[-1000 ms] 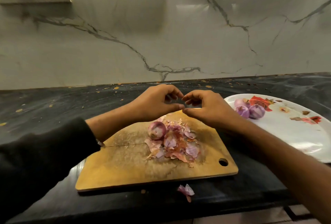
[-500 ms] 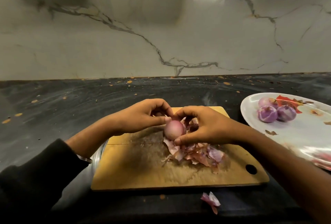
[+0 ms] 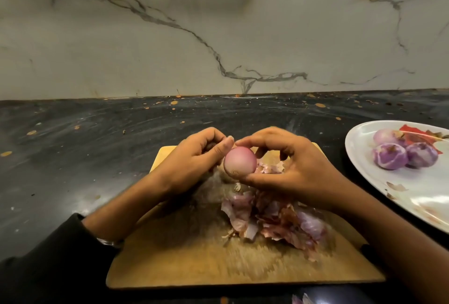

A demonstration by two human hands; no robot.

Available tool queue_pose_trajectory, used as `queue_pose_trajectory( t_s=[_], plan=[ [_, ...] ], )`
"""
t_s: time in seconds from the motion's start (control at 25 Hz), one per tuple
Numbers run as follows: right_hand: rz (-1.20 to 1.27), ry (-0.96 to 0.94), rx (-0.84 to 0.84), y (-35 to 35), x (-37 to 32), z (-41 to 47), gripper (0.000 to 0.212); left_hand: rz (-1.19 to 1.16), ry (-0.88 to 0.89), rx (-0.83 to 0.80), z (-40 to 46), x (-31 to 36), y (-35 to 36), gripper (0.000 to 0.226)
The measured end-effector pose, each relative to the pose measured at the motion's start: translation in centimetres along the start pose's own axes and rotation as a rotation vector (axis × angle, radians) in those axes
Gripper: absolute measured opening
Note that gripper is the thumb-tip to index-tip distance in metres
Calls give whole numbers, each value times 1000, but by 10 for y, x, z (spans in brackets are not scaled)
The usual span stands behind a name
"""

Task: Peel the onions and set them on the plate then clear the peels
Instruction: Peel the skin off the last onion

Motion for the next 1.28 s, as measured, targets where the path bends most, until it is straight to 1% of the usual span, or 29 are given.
queue_pose_trajectory(
  t_s=[0.08,0.12,0.24,0.32,0.36,0.4,0.44,0.52,0.6,0.8,0.88,1.0,1.12,1.28],
  plan=[
    [7,-30,21,3,0,1,50,21,4,-51,-1,0,4,53],
    [9,-35,22,5,1,1,51,-7,-5,-81,-3,0,8,52],
    [1,-17,1,7,6,-1,54,-163,-65,-128,-5,0,13,35],
    [110,22,-14,6,7,-2,58,-251,-96,-151,-5,-3,14,34],
    [202,64,13,4,9,-3,57,-269,-97,-161,-5,-4,14,38],
    [259,110,57,1,13,-3,52,-274,-87,-169,-5,-4,15,41],
    [267,151,104,-2,16,-4,43,-274,-70,-175,-5,-2,15,42],
    [238,199,144,-4,22,-4,24,-271,-34,-183,-6,0,17,43],
    [271,211,137,-2,22,-5,16,-275,-25,-184,-6,0,17,42],
    [135,150,222,-7,16,-5,11,-250,-28,-172,-7,3,17,41],
    [99,146,223,-8,17,-4,11,-247,-26,-173,-6,3,18,41],
    [144,165,189,-4,16,-5,12,-300,-51,-167,-5,0,17,39],
    [185,165,200,-4,15,-5,9,-301,-46,-172,-6,0,18,35],
    [97,144,263,-6,11,-3,10,-220,-10,-138,-6,5,19,34]
  ],
)
Point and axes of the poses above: each hand's wrist, its own z-axis towards the middle knuckle, its own y-axis out of the palm, x = y × z, the point moved 7 cm from there along z, towards the middle knuckle, and after that the axes turned 6 degrees about -y, right-handed, at the moved point
